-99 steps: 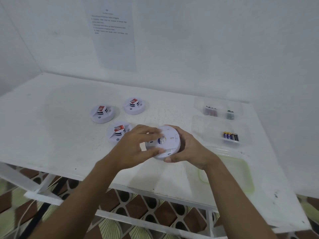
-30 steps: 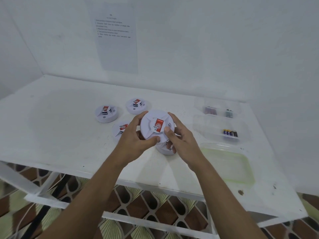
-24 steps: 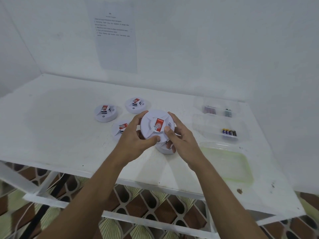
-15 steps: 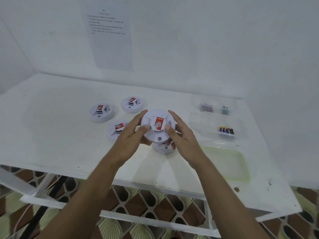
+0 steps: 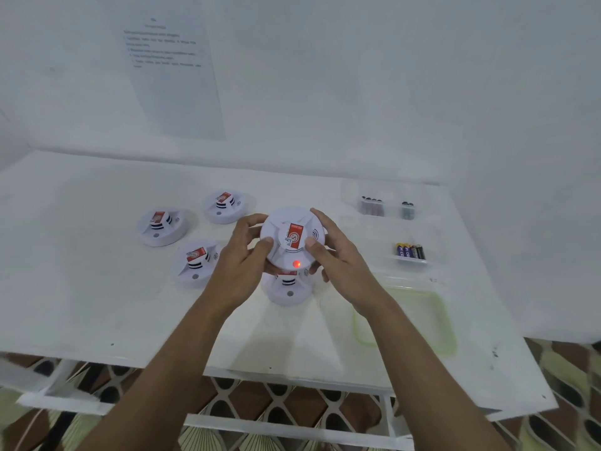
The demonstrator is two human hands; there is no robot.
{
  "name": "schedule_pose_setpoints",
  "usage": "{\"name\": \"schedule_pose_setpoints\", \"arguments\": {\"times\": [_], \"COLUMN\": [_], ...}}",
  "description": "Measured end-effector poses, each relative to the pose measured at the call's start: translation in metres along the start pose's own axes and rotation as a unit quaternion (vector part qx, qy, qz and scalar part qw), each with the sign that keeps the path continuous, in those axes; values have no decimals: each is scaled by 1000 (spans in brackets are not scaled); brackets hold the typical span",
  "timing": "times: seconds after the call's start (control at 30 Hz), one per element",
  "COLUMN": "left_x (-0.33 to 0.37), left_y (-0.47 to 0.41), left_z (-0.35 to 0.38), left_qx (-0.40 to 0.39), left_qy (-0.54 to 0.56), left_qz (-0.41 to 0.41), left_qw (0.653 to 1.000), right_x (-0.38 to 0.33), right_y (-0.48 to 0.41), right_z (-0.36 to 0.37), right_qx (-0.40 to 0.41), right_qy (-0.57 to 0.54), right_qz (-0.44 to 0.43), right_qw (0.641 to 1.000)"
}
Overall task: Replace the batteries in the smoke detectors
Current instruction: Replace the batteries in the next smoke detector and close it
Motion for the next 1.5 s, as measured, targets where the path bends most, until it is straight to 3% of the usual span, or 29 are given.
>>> {"name": "schedule_pose_setpoints", "arguments": {"times": [0.87, 1.5], "left_x": [17, -1], "left_y": [-38, -54], "left_z": [74, 71], "left_qx": [62, 72], "left_qy": [-42, -51], "left_qz": [3, -21], "left_qw": [997, 996], "right_x": [16, 37], "right_y": [-64, -83], "right_z": [-66, -59], "right_qx": [-39, -46], "right_qy": [-5, 9], "right_qz": [-4, 15], "right_qw": [999, 999]}}
Point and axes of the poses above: each hand's wrist, its own y-axis away from the middle knuckle, its own z-axis out of the palm, x = y × z, the point moved 6 cm from there along -y, towards the middle knuckle, and after that the axes turned 11 degrees about x, right-handed, at the moved point
